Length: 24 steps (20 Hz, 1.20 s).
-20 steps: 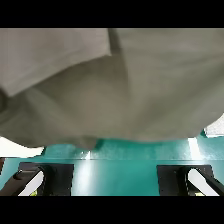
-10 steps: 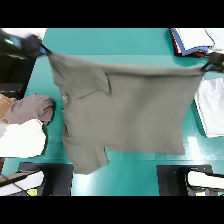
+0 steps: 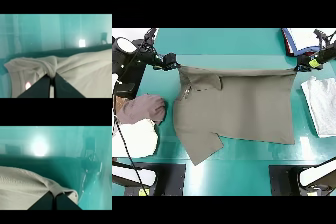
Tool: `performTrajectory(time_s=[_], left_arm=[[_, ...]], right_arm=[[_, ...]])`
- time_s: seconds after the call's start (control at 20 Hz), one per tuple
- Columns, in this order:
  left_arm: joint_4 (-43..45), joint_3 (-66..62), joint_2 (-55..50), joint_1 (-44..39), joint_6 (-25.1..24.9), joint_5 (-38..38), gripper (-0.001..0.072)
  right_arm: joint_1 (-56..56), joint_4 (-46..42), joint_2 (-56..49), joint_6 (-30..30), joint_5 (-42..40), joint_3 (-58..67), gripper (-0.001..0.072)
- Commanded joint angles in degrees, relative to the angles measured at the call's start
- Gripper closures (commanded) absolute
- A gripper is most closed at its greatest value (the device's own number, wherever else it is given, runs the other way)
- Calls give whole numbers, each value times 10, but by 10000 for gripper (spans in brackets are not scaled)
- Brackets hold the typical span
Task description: Fold the shirts.
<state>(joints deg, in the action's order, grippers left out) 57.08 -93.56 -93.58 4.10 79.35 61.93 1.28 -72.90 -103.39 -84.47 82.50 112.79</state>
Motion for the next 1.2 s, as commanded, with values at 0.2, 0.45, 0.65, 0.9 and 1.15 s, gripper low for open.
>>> performTrajectory(time_s=[0.2, 0.45, 0.65, 0.9, 1.15], left_arm=[[69, 64, -10, -1, -12, 114, 678], [69, 132, -10, -1, 2, 107, 99], [111, 146, 49, 0, 17, 137, 102], [173, 358, 247, 0, 35, 125, 102], [141, 573, 386, 0, 62, 116, 103]], right_arm=[[-2, -1, 81, 16, -36, -212, 698], [7, 35, 97, 14, -55, -287, 338], [37, 104, 132, 27, -32, -287, 277], [43, 104, 268, 30, -22, -377, 278], [40, 104, 355, 30, -59, -453, 280]])
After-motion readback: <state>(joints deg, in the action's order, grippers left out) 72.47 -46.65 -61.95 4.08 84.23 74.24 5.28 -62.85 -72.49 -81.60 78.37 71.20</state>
